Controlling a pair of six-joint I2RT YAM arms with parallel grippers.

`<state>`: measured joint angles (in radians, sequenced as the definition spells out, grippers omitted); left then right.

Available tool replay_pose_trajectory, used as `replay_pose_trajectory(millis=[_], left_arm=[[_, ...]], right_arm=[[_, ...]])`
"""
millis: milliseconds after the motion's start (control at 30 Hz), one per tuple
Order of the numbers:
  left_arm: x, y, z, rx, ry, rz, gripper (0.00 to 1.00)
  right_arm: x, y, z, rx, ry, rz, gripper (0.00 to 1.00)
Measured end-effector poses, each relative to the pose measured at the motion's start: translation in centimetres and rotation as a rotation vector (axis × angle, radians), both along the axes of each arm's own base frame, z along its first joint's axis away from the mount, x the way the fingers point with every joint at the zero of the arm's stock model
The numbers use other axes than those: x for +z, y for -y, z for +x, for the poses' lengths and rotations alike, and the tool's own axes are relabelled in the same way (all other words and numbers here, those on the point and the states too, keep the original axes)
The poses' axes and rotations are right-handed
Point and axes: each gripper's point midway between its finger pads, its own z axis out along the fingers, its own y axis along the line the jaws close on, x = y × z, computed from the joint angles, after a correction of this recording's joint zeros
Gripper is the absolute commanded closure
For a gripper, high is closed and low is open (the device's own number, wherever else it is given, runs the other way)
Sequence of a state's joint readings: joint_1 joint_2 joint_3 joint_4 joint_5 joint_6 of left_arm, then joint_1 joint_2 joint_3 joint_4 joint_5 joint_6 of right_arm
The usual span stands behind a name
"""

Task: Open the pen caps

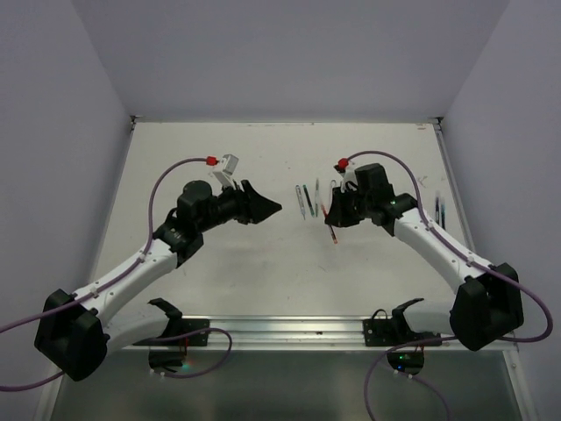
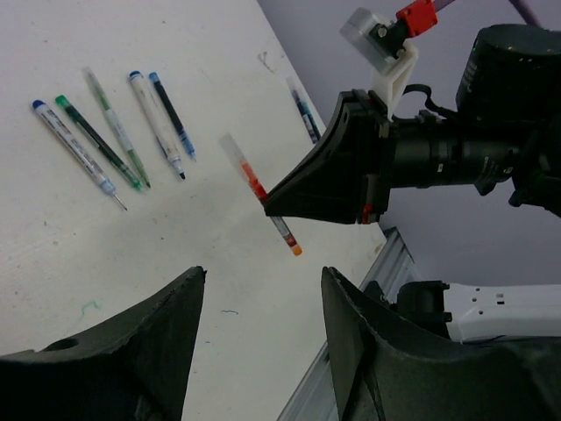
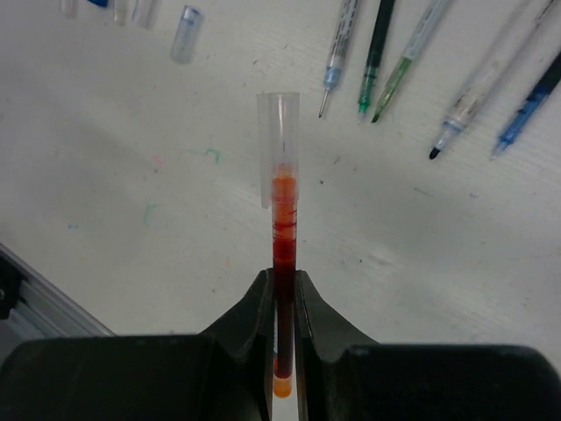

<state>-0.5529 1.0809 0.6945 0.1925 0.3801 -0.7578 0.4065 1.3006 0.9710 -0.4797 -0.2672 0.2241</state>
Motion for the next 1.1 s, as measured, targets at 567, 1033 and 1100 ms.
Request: replay_pose_trajectory(millis=[567, 1033, 1100], left_arm=[[-3.4, 0.9, -2.3, -0.074, -0.171, -0.086, 0.4], [-3.8, 1.9, -1.2, -0.078, -0.209, -0.102, 0.4], [-3.3, 2.0, -0.9, -0.08, -0.201, -0.106, 0.4]], right_arm=[[3.7, -6.4, -3.9, 0.166, 0.025, 0.274, 1.0], [4.8, -10.0, -6.5, 0.268, 0.031, 0.335, 1.0], [4.8, -10.5, -7.0, 0.285, 0.03, 0.336, 1.0]])
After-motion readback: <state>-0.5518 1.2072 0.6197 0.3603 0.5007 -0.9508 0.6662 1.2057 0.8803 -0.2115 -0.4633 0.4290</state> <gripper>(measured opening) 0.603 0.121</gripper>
